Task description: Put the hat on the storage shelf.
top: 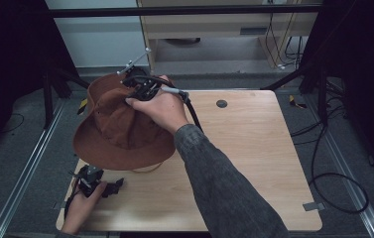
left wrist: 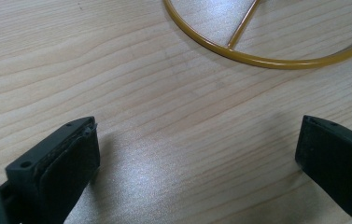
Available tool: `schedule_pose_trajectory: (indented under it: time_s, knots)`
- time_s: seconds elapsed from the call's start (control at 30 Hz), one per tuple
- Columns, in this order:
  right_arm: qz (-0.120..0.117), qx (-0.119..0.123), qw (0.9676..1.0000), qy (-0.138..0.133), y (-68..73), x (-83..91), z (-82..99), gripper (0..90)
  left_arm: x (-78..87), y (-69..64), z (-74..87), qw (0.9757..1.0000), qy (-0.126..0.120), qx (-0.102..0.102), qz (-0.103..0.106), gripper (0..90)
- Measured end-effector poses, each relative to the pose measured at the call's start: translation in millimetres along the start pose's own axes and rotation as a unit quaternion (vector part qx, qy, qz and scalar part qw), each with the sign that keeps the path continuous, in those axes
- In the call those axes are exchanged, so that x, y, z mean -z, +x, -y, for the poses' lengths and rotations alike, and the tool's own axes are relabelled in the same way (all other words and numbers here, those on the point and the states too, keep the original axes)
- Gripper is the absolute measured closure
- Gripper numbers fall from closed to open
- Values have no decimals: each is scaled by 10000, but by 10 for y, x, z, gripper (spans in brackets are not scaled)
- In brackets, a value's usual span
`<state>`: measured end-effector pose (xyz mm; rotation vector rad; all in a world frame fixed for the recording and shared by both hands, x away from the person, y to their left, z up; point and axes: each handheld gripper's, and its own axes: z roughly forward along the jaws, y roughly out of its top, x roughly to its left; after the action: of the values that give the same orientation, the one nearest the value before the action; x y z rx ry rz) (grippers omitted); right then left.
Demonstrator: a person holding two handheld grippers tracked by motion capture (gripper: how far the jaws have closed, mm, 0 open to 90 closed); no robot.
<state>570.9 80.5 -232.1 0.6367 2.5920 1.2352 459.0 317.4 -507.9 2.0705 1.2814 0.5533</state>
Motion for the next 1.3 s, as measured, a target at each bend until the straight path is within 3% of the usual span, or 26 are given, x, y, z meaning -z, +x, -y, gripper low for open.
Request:
schedule_pose_trajectory:
  time_s: [0.57, 1.07, 1.3]
  knots:
    - [-23, -147, 9999, -16, -62, 29, 87, 751, 2, 2, -1, 10000, 7, -13, -13, 0]
    - [36, -243, 9997, -97, -49, 37, 97, 509, -9, -1, -8, 10000, 0, -7, -1, 0]
    - [138, -214, 9992, -301, -26, 224, 119, 345, -9, 1, -9, 10000, 1, -22, -6, 0]
